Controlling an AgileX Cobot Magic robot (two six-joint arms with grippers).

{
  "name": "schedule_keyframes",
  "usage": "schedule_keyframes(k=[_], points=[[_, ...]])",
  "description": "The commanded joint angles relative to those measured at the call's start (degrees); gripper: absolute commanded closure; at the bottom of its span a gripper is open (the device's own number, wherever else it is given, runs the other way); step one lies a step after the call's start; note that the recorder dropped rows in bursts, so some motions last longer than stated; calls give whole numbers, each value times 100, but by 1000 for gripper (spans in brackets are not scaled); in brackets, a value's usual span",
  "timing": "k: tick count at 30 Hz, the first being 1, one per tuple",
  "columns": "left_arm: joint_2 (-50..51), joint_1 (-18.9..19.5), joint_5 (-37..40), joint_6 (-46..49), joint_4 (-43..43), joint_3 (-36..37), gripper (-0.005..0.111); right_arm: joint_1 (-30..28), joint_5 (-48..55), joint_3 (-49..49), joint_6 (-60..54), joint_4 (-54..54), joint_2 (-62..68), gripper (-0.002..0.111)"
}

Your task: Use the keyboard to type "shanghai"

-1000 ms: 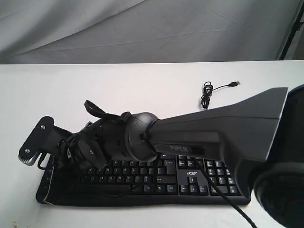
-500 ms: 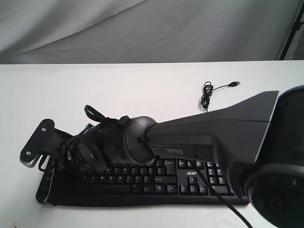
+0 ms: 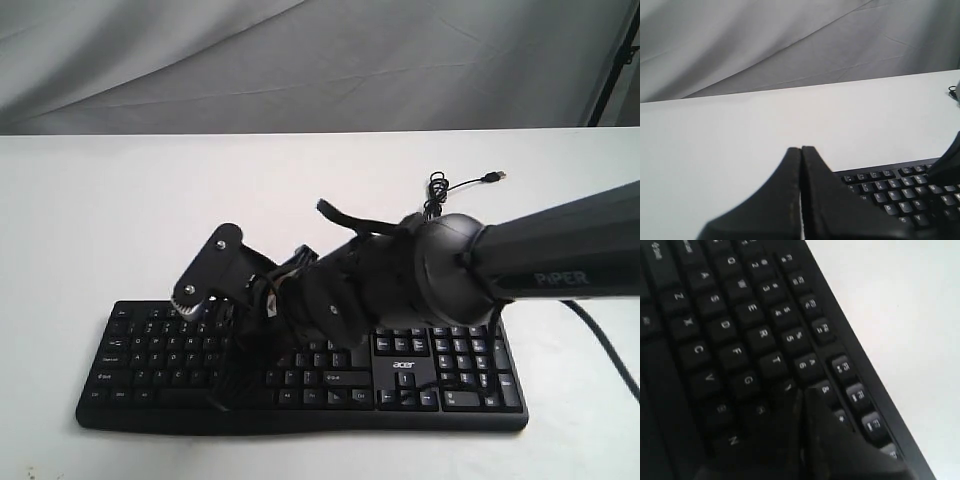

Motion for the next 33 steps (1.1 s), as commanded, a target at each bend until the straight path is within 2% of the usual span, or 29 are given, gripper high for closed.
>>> schedule_keyframes(k=[1,33], points=[[-20,-23,-27,-16,4,25,107,-98,-373,358,8,32,-111,108],[-20,-23,-27,-16,4,25,107,-231,-425,384,-121,25,148,108]])
